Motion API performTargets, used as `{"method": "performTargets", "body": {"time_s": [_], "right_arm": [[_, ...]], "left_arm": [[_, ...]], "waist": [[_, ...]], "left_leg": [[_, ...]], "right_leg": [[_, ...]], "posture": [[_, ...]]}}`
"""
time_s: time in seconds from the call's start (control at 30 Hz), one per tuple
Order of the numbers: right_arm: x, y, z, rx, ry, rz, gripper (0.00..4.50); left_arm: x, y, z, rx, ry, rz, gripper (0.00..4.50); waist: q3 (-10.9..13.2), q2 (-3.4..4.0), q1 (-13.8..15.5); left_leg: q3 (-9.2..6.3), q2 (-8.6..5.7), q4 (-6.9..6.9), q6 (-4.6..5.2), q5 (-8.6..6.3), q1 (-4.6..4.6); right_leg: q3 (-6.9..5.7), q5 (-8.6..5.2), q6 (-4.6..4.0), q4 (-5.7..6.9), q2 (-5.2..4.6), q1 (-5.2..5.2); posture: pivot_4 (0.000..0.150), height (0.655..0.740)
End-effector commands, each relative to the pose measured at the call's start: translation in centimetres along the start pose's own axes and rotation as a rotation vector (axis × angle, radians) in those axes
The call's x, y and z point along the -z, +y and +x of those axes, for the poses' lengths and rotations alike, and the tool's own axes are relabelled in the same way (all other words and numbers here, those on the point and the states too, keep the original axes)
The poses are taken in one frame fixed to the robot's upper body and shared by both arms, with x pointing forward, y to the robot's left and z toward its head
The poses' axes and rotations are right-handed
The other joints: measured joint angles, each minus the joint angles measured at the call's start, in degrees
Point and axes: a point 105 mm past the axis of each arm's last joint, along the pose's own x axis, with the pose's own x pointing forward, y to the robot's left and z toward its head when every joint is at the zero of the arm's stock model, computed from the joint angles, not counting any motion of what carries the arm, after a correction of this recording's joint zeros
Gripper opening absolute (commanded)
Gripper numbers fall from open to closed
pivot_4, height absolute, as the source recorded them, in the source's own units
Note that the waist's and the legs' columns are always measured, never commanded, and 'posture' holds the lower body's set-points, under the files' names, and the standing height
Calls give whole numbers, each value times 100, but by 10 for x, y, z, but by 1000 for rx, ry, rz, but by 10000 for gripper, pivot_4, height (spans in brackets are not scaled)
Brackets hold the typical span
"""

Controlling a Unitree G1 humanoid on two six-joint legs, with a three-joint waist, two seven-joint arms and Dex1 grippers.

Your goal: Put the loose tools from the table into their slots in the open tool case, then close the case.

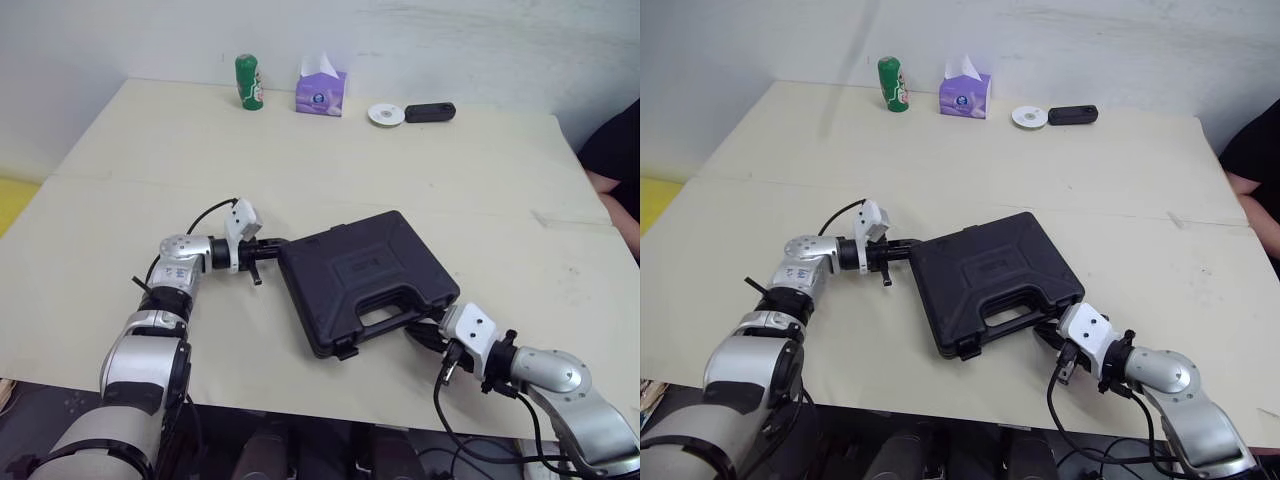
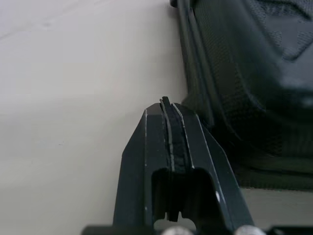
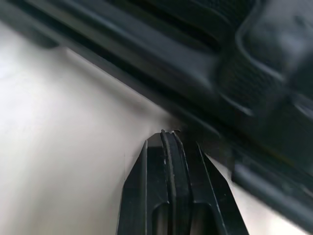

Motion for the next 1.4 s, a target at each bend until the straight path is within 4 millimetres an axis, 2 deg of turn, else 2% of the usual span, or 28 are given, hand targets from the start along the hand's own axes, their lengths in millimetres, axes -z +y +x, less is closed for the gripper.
{"method": "performTargets", "body": {"time_s": [0.03, 0.2, 0.43, 0.5, 0.63, 0.87, 0.93, 1.1, 1.23, 1.4], "right_arm": [[16, -15, -9, 63, 74, -5, 0], [11, -30, -4, 153, 54, -48, 0], [10, -22, -3, 155, 78, -37, 0], [10, -22, -9, 165, 89, -31, 0], [13, -43, -30, 304, 113, -25, 0], [16, -63, -34, 442, 128, -45, 0], [16, -68, -31, 468, 130, -64, 0], [-1, -72, -2, 491, 43, -95, 0], [-17, -59, 19, 417, -30, -96, 0], [-35, -38, 32, 317, -97, -119, 0]], "left_arm": [[-8, -5, -4, 14, -37, 29, 261], [-4, -32, -2, 48, -81, 35, 261], [-2, -56, -12, 40, -82, 7, 261], [-3, -55, -16, 18, -84, -7, 261], [-13, -31, -20, -109, -114, -37, 261], [-25, -23, 6, -111, -110, -62, 261], [-26, -22, 11, -106, -104, -73, 261], [-23, -26, 26, -55, -64, -62, 261], [-22, -26, 28, -30, -51, -51, 261], [-23, -26, 22, -26, -55, -50, 261]], "waist": [[0, 0, 0], [1, 3, -14], [5, 8, -8], [6, 11, 7], [10, 17, 35], [11, 19, 6], [13, 21, -12], [17, 29, -39], [25, 42, -36], [25, 42, -90]], "left_leg": [[0, 0, 0, 0, 0, -1], [0, 0, 0, 1, 0, 0], [-2, 1, -1, -1, 0, 2], [-3, 1, -2, -2, -1, 1], [-6, 0, -2, -2, -1, -2], [-5, 0, -8, -2, 0, -4], [1, 0, -8, 3, 3, -4], [4, 5, -9, 23, 26, -4], [4, 7, -9, 22, 30, -6], [4, 7, -8, 28, 33, -11]], "right_leg": [[0, 0, 0, 0, 0, 0], [2, 1, 1, -1, -1, 1], [5, 0, 0, 0, -2, 1], [4, 0, 0, -1, -2, 1], [1, 0, 0, -8, -3, 2], [0, 2, 3, -10, 3, -1], [1, 2, 3, -4, 7, -1], [4, 0, 1, -4, 14, -7], [3, -1, -1, 10, 16, -9], [2, 0, 0, 16, 16, -10]], "posture": [[1500, 7400], [1500, 7400], [1500, 7400], [1500, 7400], [1500, 7400], [1500, 7400], [1500, 7400], [1500, 7400], [1500, 7400], [1500, 7400]]}}
